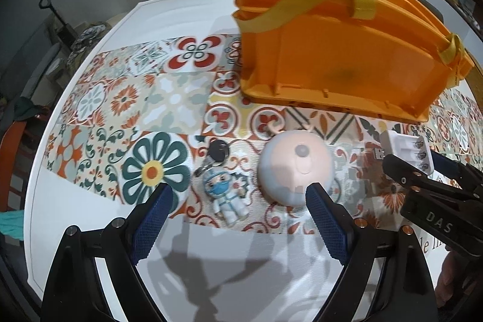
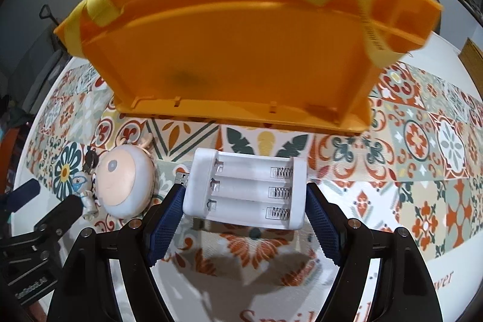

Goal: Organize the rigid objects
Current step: 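Close the right tool on the white battery charger while the left tool grasps the pink lamp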

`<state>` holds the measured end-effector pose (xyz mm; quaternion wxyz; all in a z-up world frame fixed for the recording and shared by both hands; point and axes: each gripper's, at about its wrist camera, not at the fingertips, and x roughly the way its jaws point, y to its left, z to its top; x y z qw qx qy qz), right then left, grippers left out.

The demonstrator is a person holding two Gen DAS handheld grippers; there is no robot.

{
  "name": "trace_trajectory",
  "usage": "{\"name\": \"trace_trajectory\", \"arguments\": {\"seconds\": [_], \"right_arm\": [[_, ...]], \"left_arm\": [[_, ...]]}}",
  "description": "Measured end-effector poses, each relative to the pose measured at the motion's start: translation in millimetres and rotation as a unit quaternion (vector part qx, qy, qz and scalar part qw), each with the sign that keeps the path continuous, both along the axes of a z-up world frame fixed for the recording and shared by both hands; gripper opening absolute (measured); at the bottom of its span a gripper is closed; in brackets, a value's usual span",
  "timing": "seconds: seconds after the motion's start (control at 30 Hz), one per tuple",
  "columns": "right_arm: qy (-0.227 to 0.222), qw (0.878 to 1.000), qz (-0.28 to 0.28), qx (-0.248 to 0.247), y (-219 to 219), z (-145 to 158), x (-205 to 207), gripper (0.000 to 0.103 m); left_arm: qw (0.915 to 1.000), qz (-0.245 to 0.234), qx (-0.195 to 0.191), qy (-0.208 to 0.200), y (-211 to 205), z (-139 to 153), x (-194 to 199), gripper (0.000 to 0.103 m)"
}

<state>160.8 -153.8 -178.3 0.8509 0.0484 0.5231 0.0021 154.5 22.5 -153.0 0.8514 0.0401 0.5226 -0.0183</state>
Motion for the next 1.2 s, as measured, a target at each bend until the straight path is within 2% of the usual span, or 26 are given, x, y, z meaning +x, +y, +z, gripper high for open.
{"name": "trace_trajectory", "arguments": {"seconds": [0.53,0.7,0.93,1.2], "right_arm": [[0.021,0.999,-0.031,0.016,-34.8,-1.8,-15.6,0.079],[0.021,0.999,-0.035,0.016,-39.2,-1.5,-16.0,0.079],[0.024,0.999,-0.037,0.019,-40.6,-2.9,-14.5,0.079],[0.026,0.999,-0.034,0.016,-38.9,-3.4,-11.6,0.079]], "left_arm": [[0.998,-0.06,-0.01,0.015,-42.2,-20.4,20.4,0.09],[0.9976,-0.054,-0.022,0.036,-43.6,-33.0,29.9,0.088],[0.996,-0.032,-0.052,0.066,-35.6,-50.0,44.2,0.077],[0.9972,-0.037,-0.039,0.051,-37.6,-57.0,51.0,0.075]]}}
